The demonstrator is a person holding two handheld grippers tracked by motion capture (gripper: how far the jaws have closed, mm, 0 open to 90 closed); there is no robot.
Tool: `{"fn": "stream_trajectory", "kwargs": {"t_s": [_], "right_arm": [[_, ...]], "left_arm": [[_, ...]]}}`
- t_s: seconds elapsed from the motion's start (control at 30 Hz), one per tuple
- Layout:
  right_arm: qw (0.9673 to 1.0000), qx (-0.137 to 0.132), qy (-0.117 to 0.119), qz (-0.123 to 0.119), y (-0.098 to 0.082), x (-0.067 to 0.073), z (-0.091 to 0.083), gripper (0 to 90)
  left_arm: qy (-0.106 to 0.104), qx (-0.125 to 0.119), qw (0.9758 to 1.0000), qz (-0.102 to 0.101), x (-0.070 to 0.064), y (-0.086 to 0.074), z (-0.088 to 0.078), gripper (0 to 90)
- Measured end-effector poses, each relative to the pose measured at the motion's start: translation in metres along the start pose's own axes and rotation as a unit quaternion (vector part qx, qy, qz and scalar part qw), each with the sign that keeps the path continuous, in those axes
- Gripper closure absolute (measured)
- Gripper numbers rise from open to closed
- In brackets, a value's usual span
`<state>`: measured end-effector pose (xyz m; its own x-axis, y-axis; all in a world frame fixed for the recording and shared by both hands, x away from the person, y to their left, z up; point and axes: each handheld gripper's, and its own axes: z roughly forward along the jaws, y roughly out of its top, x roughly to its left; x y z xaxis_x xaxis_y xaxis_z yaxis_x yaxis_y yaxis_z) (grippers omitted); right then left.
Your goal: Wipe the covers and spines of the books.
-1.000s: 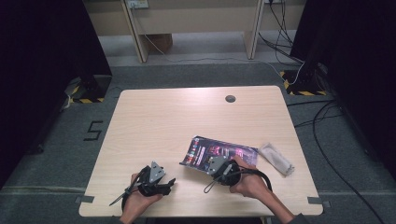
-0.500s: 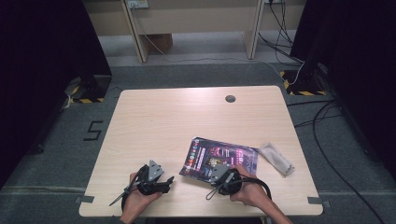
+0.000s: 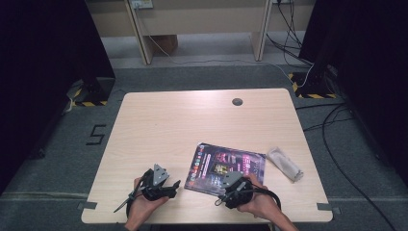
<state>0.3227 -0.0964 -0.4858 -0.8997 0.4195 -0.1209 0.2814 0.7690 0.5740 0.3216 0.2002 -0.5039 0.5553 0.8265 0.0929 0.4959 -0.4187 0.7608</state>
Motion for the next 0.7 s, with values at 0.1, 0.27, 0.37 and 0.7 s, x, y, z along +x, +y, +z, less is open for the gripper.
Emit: {"fn": "stream_trajectory", "kwargs": {"t_s": [0.1,0.27,0.37,0.7], "right_arm": [[0.9996,-0.009,-0.011,0.026,-0.011,-0.001,-0.006,37.1],[0.9975,-0.021,-0.035,0.057,-0.029,-0.002,-0.014,33.2],[0.9969,-0.018,-0.045,0.062,-0.037,0.0,-0.018,32.5],[0.9947,-0.011,-0.085,0.058,-0.053,-0.001,-0.027,31.4]], "left_arm": [[-0.006,0.002,1.0,-0.001,-0.003,0.003,0.004,27.0],[-0.015,0.004,0.9998,0.009,-0.011,0.009,0.011,25.5],[-0.017,-0.001,0.9998,0.007,-0.014,0.013,0.015,25.0],[-0.022,0.006,0.9997,0.013,-0.021,0.025,0.032,24.7]]}}
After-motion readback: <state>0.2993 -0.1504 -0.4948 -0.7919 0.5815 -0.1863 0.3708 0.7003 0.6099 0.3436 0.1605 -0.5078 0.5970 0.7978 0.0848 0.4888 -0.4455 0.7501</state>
